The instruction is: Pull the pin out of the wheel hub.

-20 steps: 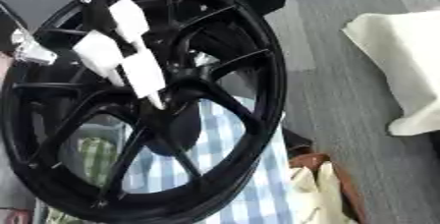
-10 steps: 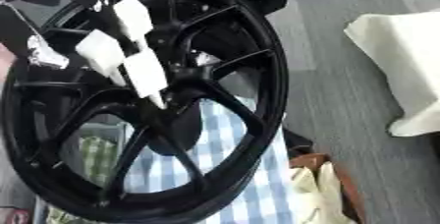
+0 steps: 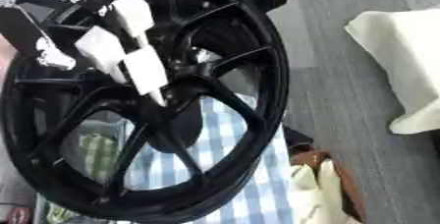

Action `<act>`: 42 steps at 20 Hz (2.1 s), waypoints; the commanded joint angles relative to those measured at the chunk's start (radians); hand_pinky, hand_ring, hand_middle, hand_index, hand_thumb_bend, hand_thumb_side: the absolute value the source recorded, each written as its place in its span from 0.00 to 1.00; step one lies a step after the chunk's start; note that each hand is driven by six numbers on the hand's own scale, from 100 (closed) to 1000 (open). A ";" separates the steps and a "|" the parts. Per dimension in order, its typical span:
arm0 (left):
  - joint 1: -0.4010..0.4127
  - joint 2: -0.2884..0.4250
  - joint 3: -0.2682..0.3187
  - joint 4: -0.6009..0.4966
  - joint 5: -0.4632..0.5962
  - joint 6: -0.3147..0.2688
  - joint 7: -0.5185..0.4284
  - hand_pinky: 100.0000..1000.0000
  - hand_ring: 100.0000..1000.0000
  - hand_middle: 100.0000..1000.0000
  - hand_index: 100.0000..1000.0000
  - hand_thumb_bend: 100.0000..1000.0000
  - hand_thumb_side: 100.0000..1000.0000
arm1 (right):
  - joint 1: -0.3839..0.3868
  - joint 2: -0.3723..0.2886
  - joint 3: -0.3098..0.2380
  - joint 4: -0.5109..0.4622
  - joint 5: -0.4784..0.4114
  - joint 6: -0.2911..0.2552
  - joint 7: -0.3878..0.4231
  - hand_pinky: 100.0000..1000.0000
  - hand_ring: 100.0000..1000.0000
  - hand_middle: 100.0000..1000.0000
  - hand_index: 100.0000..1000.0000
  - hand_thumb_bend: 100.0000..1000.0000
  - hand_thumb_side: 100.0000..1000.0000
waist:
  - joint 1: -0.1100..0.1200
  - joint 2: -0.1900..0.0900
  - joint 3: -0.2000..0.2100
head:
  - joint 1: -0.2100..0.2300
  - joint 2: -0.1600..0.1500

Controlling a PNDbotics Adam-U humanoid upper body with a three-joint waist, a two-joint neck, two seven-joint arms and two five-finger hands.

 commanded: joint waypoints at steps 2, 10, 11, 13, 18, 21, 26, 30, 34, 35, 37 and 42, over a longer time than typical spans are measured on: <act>-0.020 0.014 0.005 0.004 -0.006 -0.007 0.000 0.73 0.53 0.57 0.71 0.21 0.34 | -0.008 -0.012 -0.005 -0.018 -0.007 -0.002 -0.005 0.80 0.67 0.68 0.65 0.00 0.41 | -0.004 -0.018 -0.001 | 0.006 0.006; -0.022 0.011 0.008 0.008 0.000 -0.003 0.000 0.69 0.48 0.52 0.67 0.10 0.27 | -0.008 -0.011 -0.005 -0.018 -0.009 -0.002 -0.008 0.80 0.67 0.68 0.65 0.00 0.42 | -0.003 -0.019 -0.002 | 0.007 0.006; -0.022 0.011 0.010 0.008 0.000 -0.001 0.000 0.69 0.48 0.51 0.66 0.09 0.26 | -0.008 -0.011 -0.006 -0.018 -0.009 -0.002 -0.009 0.80 0.67 0.68 0.65 0.00 0.42 | -0.003 -0.019 -0.002 | 0.006 0.007; -0.021 0.011 0.012 0.007 0.000 0.002 0.000 0.68 0.47 0.50 0.65 0.07 0.24 | -0.009 -0.010 -0.006 -0.018 -0.010 -0.003 -0.010 0.80 0.67 0.68 0.65 0.00 0.42 | -0.003 -0.020 -0.003 | 0.006 0.007; -0.020 0.012 0.019 0.005 0.000 0.009 0.000 0.64 0.43 0.45 0.59 0.01 0.17 | -0.008 -0.010 -0.006 -0.018 -0.010 -0.003 -0.011 0.80 0.67 0.68 0.65 0.00 0.42 | -0.003 -0.020 -0.004 | 0.006 0.009; -0.019 0.012 0.024 0.005 0.001 0.011 0.000 0.63 0.40 0.41 0.55 0.00 0.14 | -0.008 -0.009 -0.006 -0.018 -0.011 -0.002 -0.011 0.80 0.67 0.68 0.65 0.00 0.42 | -0.004 -0.021 -0.003 | 0.005 0.011; -0.017 0.014 0.036 -0.002 0.008 0.016 0.000 0.59 0.35 0.35 0.48 0.00 0.12 | -0.008 -0.007 -0.007 -0.018 -0.012 -0.002 -0.012 0.80 0.67 0.68 0.65 0.00 0.43 | -0.004 -0.022 -0.004 | 0.004 0.013; -0.014 0.020 0.061 -0.021 0.025 0.021 0.000 0.59 0.33 0.32 0.44 0.00 0.09 | -0.008 -0.006 -0.008 -0.018 -0.013 -0.002 -0.013 0.80 0.67 0.69 0.65 0.00 0.43 | -0.004 -0.023 -0.003 | 0.002 0.014; -0.010 0.026 0.094 -0.046 0.045 0.032 0.000 0.57 0.31 0.30 0.42 0.00 0.05 | -0.008 -0.006 -0.010 -0.018 -0.013 -0.002 -0.015 0.80 0.67 0.69 0.65 0.00 0.43 | -0.004 -0.025 -0.002 | 0.000 0.013; -0.008 0.028 0.103 -0.052 0.051 0.036 0.000 0.57 0.30 0.30 0.41 0.00 0.04 | -0.007 -0.006 -0.010 -0.018 -0.013 -0.002 -0.015 0.80 0.67 0.69 0.65 0.00 0.43 | -0.004 -0.026 -0.002 | 0.000 0.013; -0.005 0.032 0.120 -0.067 0.062 0.043 0.000 0.57 0.30 0.29 0.41 0.00 0.03 | -0.007 -0.006 -0.011 -0.018 -0.012 -0.002 -0.015 0.80 0.67 0.69 0.65 0.00 0.43 | -0.005 -0.027 -0.001 | -0.001 0.013; 0.004 0.047 0.169 -0.108 0.089 0.059 0.026 0.56 0.29 0.29 0.41 0.00 0.03 | -0.007 -0.009 -0.013 -0.018 -0.011 -0.004 -0.015 0.81 0.67 0.69 0.65 0.00 0.42 | -0.007 -0.029 0.003 | -0.007 0.014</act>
